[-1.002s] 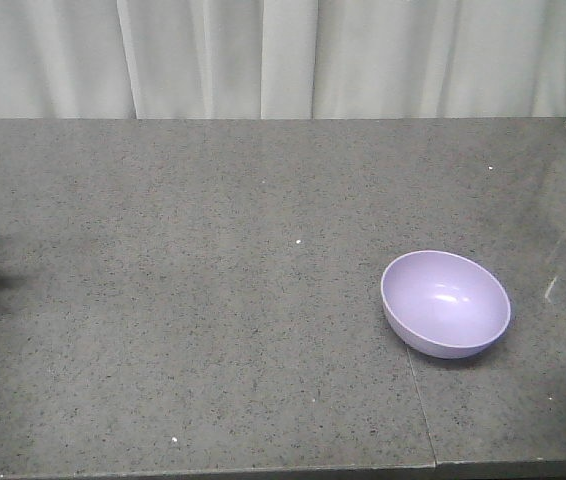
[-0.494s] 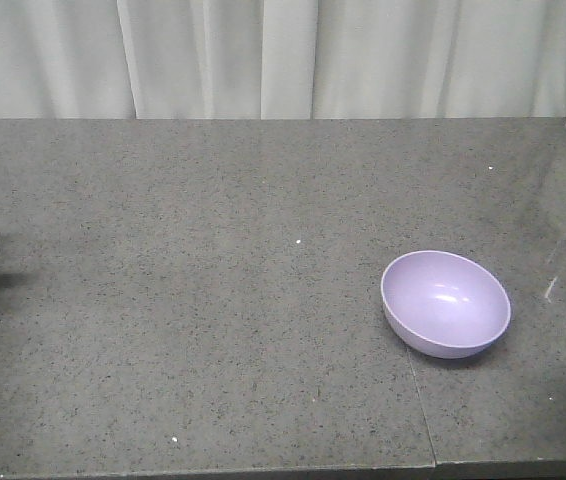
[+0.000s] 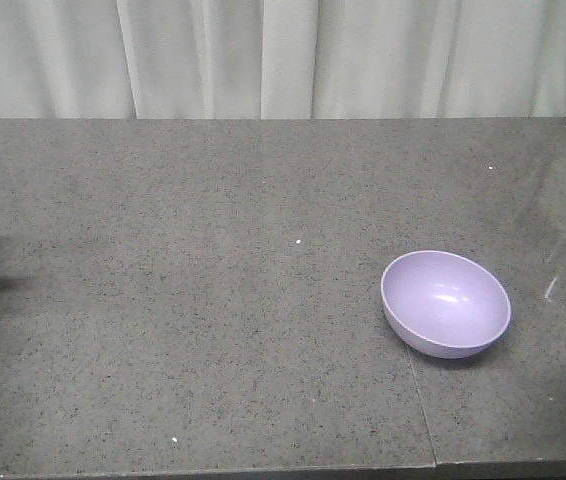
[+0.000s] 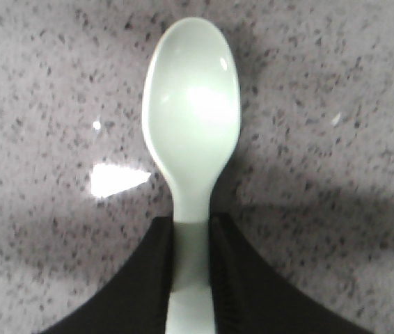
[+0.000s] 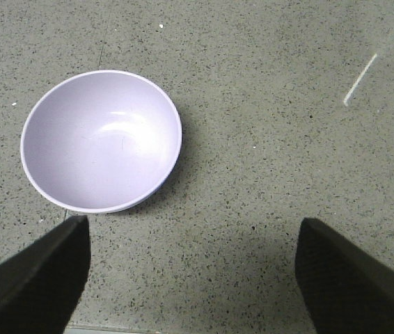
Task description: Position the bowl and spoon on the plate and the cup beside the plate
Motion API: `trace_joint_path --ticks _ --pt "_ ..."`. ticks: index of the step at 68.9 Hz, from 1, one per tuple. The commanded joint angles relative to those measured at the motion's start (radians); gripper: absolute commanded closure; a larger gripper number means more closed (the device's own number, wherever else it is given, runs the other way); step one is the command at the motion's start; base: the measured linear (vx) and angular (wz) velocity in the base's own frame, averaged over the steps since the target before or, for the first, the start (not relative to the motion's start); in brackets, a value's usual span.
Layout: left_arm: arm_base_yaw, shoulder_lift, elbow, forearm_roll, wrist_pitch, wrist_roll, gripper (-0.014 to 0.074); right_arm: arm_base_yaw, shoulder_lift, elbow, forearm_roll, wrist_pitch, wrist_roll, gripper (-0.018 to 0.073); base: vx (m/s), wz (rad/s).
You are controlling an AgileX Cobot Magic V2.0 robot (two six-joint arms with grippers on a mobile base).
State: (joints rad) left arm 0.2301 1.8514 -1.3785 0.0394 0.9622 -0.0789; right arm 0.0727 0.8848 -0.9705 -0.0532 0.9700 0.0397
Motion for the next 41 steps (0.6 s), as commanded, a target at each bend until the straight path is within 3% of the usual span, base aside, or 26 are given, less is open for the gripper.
trace_joint_path --ticks 1,16,41 --pt "-0.001 -0.105 -0.022 -0.003 0.000 0.002 0.0605 0.001 -0.001 -0.032 -0.003 -0.060 -0.009 -0.0034 0.00 0.00" --pt "-0.010 -0.268 -0.022 -0.048 0.044 0.041 0.0604 0.001 0.000 -0.032 -0.003 -0.061 -0.009 -0.0034 0.00 0.00" --pt "-0.119 -0.543 -0.022 -0.039 0.096 0.050 0.0604 0.001 0.000 -0.032 0.030 -0.063 -0.010 -0.0034 0.00 0.00"
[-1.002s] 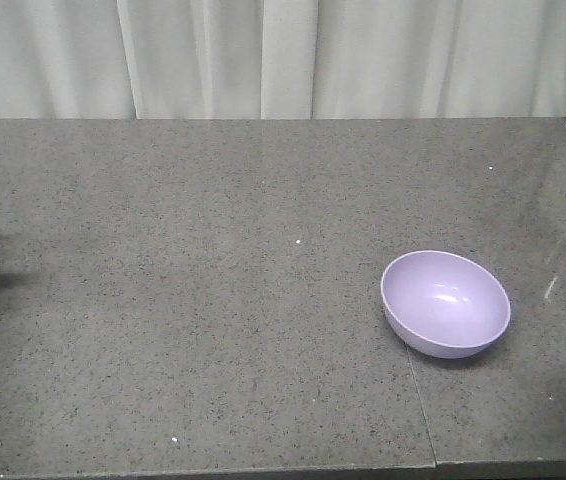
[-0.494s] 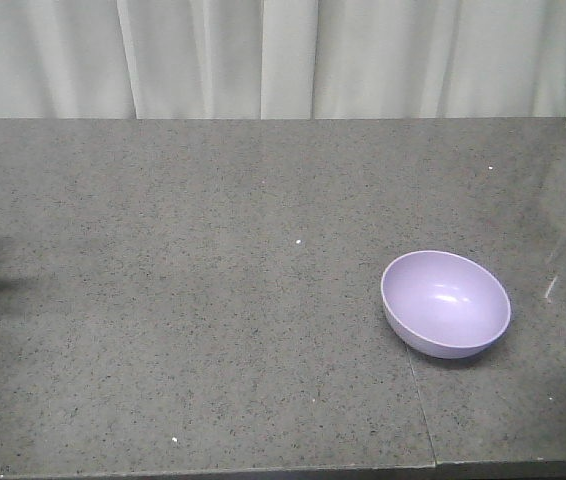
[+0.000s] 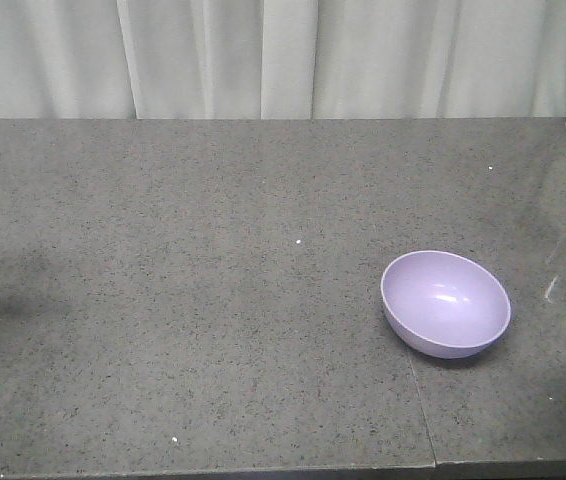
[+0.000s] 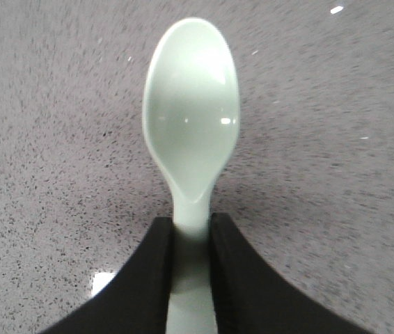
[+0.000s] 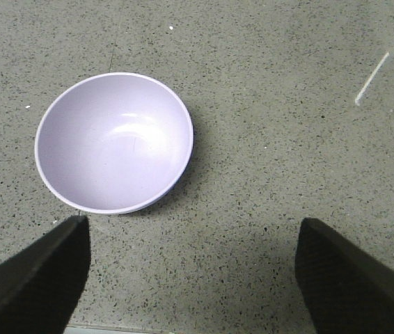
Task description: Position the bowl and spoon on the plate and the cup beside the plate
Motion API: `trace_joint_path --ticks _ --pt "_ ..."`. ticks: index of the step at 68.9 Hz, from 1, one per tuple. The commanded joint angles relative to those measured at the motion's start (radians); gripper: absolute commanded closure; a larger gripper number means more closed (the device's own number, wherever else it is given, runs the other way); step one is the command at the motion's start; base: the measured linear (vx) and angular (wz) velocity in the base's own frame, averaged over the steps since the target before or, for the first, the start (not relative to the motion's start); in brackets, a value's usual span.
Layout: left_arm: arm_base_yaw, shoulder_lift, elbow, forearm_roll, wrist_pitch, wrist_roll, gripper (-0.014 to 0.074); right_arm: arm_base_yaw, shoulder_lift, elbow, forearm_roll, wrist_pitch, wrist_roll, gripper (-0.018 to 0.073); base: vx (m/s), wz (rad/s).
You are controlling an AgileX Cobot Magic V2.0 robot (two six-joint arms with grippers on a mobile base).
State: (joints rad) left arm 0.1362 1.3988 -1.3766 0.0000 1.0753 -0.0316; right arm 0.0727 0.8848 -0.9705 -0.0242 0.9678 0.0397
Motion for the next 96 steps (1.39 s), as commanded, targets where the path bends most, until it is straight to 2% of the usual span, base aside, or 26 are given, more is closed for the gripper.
trace_joint_path --ticks 1,26,61,73,86,96 --pt "-0.028 -0.096 -0.024 0.000 -0.016 0.003 0.0604 0.001 0.000 -0.032 0.001 -0.060 -0.010 -0.0034 0.00 0.00" --pt "-0.044 -0.279 -0.023 -0.007 -0.009 0.003 0.0604 0.001 0.096 -0.032 0.004 -0.107 -0.021 -0.0034 0.00 0.00" --pt "-0.044 -0.286 -0.023 -0.006 -0.009 0.002 0.0603 0.001 0.472 -0.033 0.106 -0.323 -0.108 -0.0034 0.00 0.00" --pt "-0.044 -0.286 -0.023 -0.006 -0.009 0.002 0.0603 0.001 0.573 -0.033 0.108 -0.338 -0.109 -0.0025 0.00 0.00" --pt "-0.044 -0.286 -0.023 -0.006 -0.009 0.002 0.0603 0.001 0.623 -0.033 0.123 -0.342 -0.107 0.0069 0.00 0.00" --pt "-0.044 -0.286 -0.023 -0.006 -0.009 0.002 0.0603 0.001 0.628 -0.033 0.140 -0.342 -0.106 0.0265 0.00 0.00"
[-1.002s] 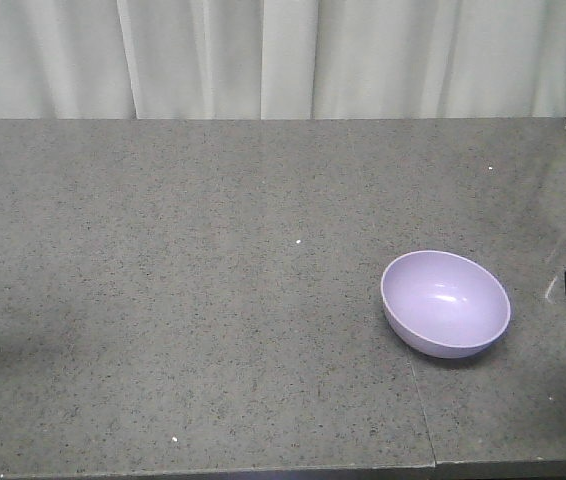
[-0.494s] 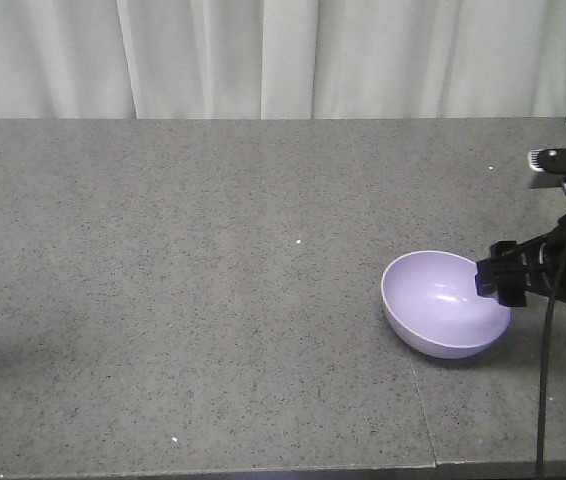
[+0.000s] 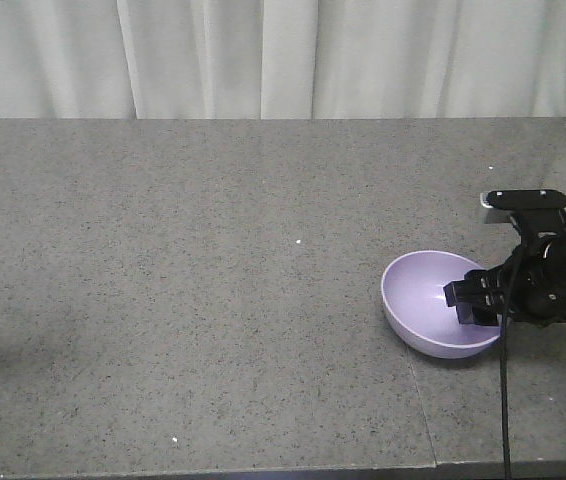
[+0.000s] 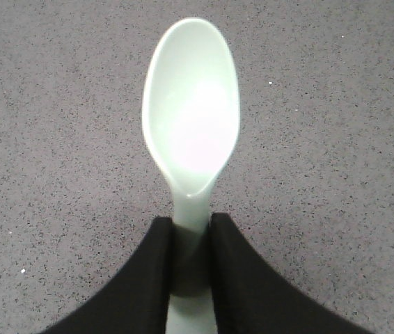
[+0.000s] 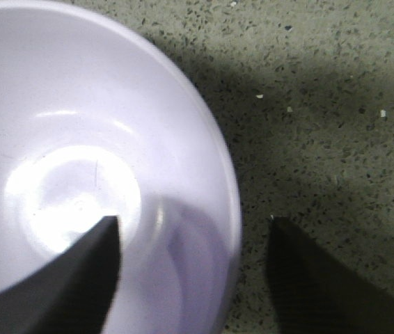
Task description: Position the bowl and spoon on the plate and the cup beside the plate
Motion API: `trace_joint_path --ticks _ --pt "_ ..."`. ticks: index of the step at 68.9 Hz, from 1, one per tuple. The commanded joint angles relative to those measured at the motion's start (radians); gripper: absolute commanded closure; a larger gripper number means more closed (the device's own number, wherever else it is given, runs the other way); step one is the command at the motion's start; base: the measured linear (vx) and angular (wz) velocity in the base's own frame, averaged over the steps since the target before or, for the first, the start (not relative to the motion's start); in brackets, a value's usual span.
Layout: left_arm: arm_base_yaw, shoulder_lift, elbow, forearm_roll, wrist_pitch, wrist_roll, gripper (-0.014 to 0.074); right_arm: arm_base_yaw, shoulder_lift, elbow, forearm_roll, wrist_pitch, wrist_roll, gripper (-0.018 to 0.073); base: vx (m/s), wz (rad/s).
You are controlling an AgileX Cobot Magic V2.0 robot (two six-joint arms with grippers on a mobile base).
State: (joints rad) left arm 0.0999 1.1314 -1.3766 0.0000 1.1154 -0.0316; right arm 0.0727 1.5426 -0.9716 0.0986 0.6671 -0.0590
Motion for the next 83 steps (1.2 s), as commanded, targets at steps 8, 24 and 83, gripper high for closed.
trace_joint_path --ticks 8,24,83 --pt "-0.007 -0.018 -0.023 -0.006 -0.049 0.002 0.0603 0.001 -0.039 -0.032 0.021 -0.040 -0.007 0.0487 0.00 0.00" --pt "-0.007 -0.018 -0.023 0.000 -0.049 0.002 0.0603 0.001 -0.137 -0.032 0.020 -0.026 -0.001 0.0568 0.00 0.00" --pt "-0.007 -0.018 -0.023 0.000 -0.050 0.002 0.0603 0.000 -0.729 -0.032 -0.084 0.117 0.010 0.0566 0.00 0.00"
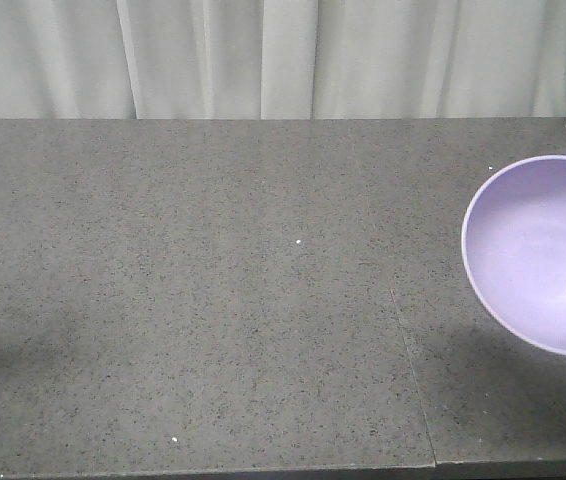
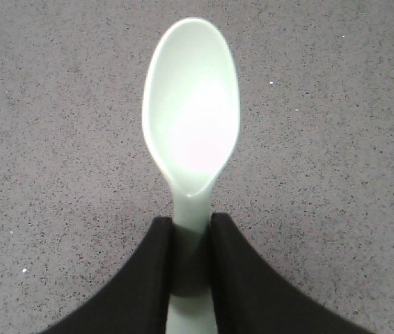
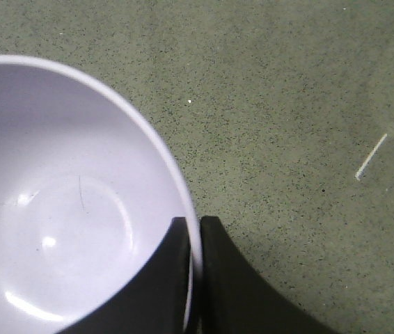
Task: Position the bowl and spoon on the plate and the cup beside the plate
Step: 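Lift the spoon and the lavender bowl off the counter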
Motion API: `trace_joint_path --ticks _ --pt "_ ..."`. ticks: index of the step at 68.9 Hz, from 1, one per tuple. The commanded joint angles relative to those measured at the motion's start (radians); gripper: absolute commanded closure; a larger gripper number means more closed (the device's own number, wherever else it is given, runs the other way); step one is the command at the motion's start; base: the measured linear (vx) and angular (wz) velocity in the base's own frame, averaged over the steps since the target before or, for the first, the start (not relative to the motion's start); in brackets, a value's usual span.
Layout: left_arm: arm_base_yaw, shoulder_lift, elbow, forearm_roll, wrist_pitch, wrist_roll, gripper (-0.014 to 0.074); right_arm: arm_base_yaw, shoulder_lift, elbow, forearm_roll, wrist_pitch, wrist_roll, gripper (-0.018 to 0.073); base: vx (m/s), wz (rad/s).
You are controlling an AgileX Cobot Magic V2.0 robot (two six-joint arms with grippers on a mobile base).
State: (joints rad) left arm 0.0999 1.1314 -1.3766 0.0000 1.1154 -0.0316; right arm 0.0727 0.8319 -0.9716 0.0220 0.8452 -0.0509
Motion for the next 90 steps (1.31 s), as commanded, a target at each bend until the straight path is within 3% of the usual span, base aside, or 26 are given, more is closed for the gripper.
trace_joint_path --ticks 1,90 --pt "-0.007 -0.018 -0.023 0.000 -0.050 0.002 0.0603 0.000 -0.020 -0.032 -0.007 -0.062 0.002 0.0566 0.00 0.00" --pt "-0.007 -0.018 -0.023 0.000 -0.050 0.002 0.0603 0.000 -0.023 -0.031 -0.003 -0.058 0.002 0.0566 0.00 -0.01"
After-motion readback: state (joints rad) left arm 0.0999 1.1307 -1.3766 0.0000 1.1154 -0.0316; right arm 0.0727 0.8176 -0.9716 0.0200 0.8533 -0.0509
